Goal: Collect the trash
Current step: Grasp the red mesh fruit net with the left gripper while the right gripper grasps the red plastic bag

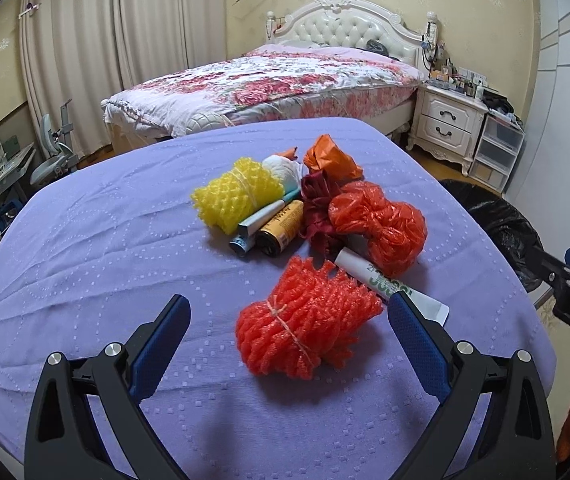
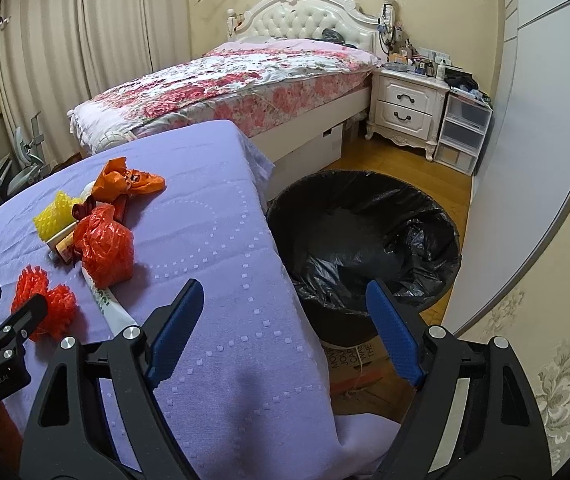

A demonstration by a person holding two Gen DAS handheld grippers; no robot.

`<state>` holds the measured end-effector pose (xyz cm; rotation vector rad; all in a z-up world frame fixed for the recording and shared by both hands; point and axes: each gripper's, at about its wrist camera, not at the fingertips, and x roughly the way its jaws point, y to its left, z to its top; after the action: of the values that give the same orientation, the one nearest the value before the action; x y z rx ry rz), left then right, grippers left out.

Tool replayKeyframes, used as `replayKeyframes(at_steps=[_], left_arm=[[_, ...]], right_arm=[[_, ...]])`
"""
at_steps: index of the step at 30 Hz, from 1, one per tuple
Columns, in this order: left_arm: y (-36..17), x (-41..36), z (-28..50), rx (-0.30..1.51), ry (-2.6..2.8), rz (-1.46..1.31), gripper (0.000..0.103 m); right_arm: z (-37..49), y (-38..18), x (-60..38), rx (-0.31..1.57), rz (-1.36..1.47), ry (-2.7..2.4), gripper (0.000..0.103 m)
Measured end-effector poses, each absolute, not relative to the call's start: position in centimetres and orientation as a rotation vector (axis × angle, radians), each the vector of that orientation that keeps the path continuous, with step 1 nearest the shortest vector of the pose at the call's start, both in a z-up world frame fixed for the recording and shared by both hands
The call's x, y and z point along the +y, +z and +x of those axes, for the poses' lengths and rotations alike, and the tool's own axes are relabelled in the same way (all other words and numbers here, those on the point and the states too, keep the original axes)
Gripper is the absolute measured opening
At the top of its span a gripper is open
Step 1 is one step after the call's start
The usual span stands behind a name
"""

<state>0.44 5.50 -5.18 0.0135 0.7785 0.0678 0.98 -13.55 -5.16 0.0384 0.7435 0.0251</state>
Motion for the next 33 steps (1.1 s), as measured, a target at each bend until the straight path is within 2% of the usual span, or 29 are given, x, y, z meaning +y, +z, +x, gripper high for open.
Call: replayKeyframes(at_steps=[4, 7, 14, 17, 30, 33], left_arm=[[-5.9, 5.2, 0.6, 0.785, 0.070, 0.028, 0.095], [-6.1, 5.3, 0.7, 0.788, 0.063, 0.041, 0.064], [-5.9, 5.9, 0.3, 0.771, 0.031, 0.036, 0.052], [-5.4, 6.6, 0.0, 0.765, 0.019, 0.007, 0.049], [-3.8, 11.3, -0.4, 0.718, 0.128, -0.063, 0.049], [-4.2, 12.5, -0.1, 0.735, 0.149, -0.087, 0.049]], right_arm=[[1.0, -5.2, -13.4, 0.749, 0.038, 0.032, 0.081], [1.0, -5.3, -12.9, 0.749, 0.031, 0.043, 0.081], [0.7, -5.0, -11.3, 0.743, 0.008, 0.084, 0.081], [0.8, -4.7, -10.2, 0.735, -0.010, 0.115, 0.081], [3.8, -4.0, -3.0, 0.730, -0.098, 0.281, 0.081], [4.7, -4.5, -1.6, 0.751, -0.129, 0.310, 0.071]])
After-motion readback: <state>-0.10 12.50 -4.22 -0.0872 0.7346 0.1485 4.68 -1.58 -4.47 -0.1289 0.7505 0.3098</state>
